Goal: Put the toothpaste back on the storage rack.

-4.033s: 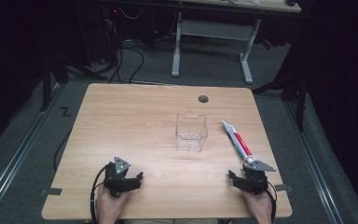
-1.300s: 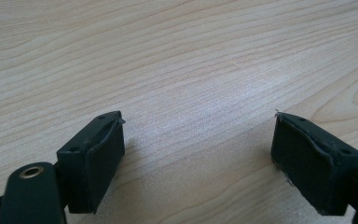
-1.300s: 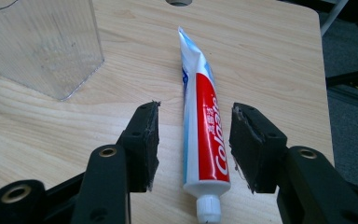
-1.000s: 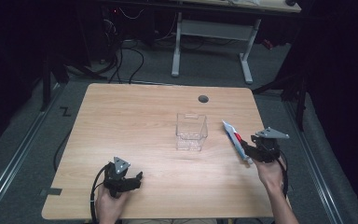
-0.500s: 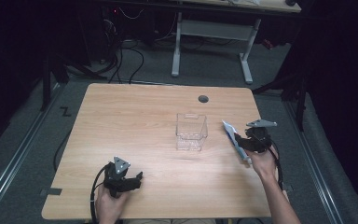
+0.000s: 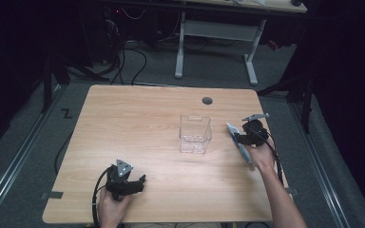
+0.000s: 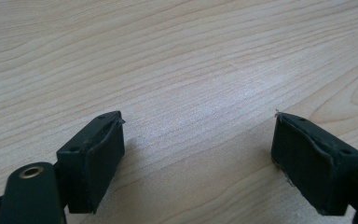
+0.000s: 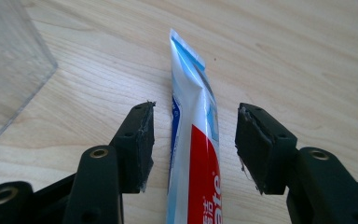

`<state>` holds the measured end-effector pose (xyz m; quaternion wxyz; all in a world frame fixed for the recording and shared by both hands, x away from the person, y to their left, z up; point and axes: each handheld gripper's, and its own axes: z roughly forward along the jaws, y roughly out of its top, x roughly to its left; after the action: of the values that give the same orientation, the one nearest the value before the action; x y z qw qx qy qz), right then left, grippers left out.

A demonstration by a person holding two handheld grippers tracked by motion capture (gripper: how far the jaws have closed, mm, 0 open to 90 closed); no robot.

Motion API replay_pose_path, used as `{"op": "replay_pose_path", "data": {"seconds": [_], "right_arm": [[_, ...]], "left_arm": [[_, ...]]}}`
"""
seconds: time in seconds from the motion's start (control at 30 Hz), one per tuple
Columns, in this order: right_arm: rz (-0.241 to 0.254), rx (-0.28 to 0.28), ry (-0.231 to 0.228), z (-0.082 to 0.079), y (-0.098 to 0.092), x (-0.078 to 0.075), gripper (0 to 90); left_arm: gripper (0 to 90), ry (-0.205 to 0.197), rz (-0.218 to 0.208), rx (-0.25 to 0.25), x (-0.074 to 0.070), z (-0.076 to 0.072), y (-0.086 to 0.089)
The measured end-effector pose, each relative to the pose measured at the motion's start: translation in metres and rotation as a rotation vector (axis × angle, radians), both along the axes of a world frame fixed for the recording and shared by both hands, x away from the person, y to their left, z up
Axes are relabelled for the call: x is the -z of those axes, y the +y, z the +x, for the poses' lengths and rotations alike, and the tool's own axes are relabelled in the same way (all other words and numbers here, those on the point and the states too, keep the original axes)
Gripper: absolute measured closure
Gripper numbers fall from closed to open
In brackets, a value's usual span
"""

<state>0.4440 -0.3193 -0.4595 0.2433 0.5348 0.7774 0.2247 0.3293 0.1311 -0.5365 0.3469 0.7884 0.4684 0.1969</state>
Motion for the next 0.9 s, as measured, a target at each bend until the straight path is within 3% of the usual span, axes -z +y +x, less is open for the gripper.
{"op": "replay_pose_path", "data": {"seconds": [0.17,0.5,0.67,0.9], "right_arm": [[-0.008,0.034,0.060,0.016,0.002,0.009,47.3],[-0.044,0.049,0.121,0.031,0.008,0.024,46.7],[-0.002,0.087,0.166,0.037,0.003,0.032,46.9],[0.000,0.095,0.196,0.040,0.002,0.039,53.4]], "left_arm": [[17.5,0.000,-0.001,0.002,0.000,0.000,0.000],[17.6,-0.001,-0.002,0.002,0.000,0.000,0.000],[17.6,-0.001,-0.002,0.002,0.000,-0.001,0.000],[17.6,-0.001,-0.001,0.002,0.000,-0.001,0.000]]}}
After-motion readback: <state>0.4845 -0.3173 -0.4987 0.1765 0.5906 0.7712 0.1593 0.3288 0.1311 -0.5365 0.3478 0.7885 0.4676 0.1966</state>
